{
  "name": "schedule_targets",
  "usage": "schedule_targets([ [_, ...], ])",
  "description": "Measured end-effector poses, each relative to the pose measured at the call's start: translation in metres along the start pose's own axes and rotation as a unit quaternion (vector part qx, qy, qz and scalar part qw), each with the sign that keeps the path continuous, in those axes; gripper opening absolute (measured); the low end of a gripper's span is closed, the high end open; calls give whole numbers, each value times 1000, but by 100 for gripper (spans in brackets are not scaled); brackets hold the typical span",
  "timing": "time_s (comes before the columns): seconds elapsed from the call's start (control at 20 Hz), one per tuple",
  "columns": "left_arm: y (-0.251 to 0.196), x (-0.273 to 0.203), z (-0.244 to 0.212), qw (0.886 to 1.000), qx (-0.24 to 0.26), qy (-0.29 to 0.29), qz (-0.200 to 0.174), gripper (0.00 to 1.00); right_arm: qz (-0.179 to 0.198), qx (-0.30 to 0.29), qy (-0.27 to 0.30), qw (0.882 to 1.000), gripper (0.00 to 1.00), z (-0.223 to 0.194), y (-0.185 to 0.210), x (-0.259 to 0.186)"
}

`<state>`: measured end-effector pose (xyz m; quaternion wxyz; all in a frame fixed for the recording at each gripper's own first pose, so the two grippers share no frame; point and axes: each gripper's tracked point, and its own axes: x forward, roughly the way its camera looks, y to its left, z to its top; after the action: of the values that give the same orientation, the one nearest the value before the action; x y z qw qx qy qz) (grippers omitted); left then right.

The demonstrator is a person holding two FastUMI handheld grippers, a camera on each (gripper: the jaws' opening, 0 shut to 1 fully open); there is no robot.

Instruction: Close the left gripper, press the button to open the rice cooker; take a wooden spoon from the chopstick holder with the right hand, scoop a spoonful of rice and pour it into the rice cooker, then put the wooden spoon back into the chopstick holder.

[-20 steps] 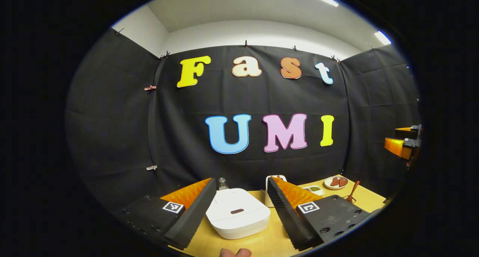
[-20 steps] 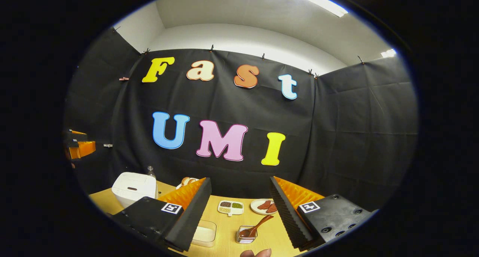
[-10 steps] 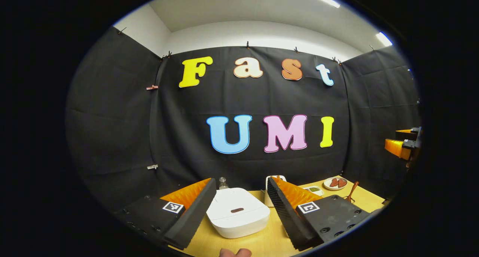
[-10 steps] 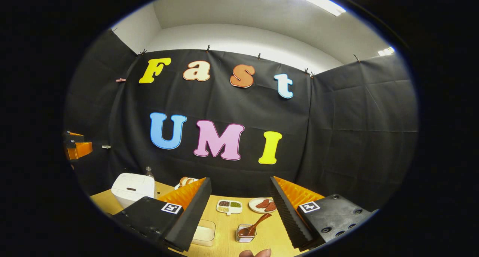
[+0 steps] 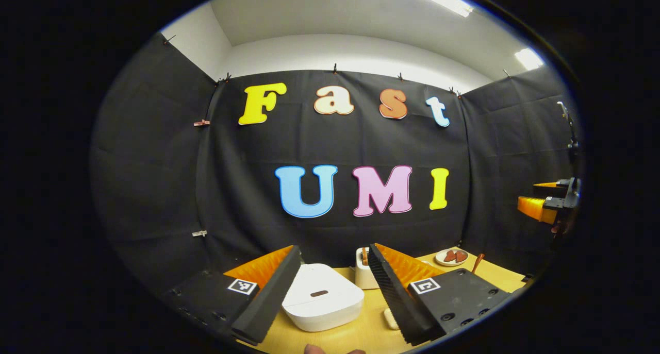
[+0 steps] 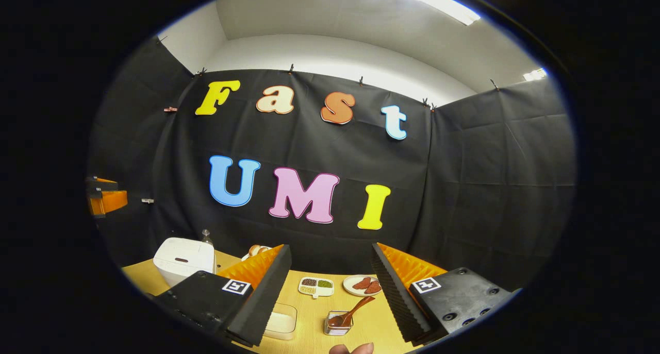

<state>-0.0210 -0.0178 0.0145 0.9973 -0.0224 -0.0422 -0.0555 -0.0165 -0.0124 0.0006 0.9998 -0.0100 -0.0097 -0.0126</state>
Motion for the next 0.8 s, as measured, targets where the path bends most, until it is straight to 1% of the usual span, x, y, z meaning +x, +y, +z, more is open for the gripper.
schedule_targets([
  [0.1,-4,2,3,999,-8,-10,-29,77,-6,1,-2,1000,97,1,-3,0],
  [0.15,-4,4,-4,999,-14,-6,-45,70,-8,3,-3,1000,97,0,-4,0],
  [0.2,-5,5,-9,998,-17,4,-58,55,-11,5,-2,1000,97,0,-5,-1],
  [0.25,-3,6,-18,997,-20,13,-67,47,-13,5,-2,1000,97,-1,-5,-1],
  [0.3,1,11,-24,997,-24,24,-73,27,-16,5,-2,1000,97,-2,-6,-2],
  [0.35,3,15,-33,996,-28,35,-82,26,-19,3,0,1000,97,-4,-7,-3],
  [0.4,4,18,-40,994,-33,45,-92,11,-23,2,1,1000,97,-6,-7,-4],
  [0.45,4,21,-48,992,-38,52,-106,8,-29,-1,2,1000,97,-8,-8,-7],
  [0.5,6,25,-55,991,-41,59,-115,8,-36,-7,3,999,97,-10,-9,-9],
  [0.6,22,42,-76,989,-38,83,-115,7,-47,-16,0,999,97,-12,-7,-11],
  [0.65,30,50,-90,988,-37,98,-115,7,-49,-17,1,999,97,-14,-3,-11],
  [0.8,35,75,-124,979,-34,143,-139,7,-45,-13,12,999,97,-24,9,-10],
])
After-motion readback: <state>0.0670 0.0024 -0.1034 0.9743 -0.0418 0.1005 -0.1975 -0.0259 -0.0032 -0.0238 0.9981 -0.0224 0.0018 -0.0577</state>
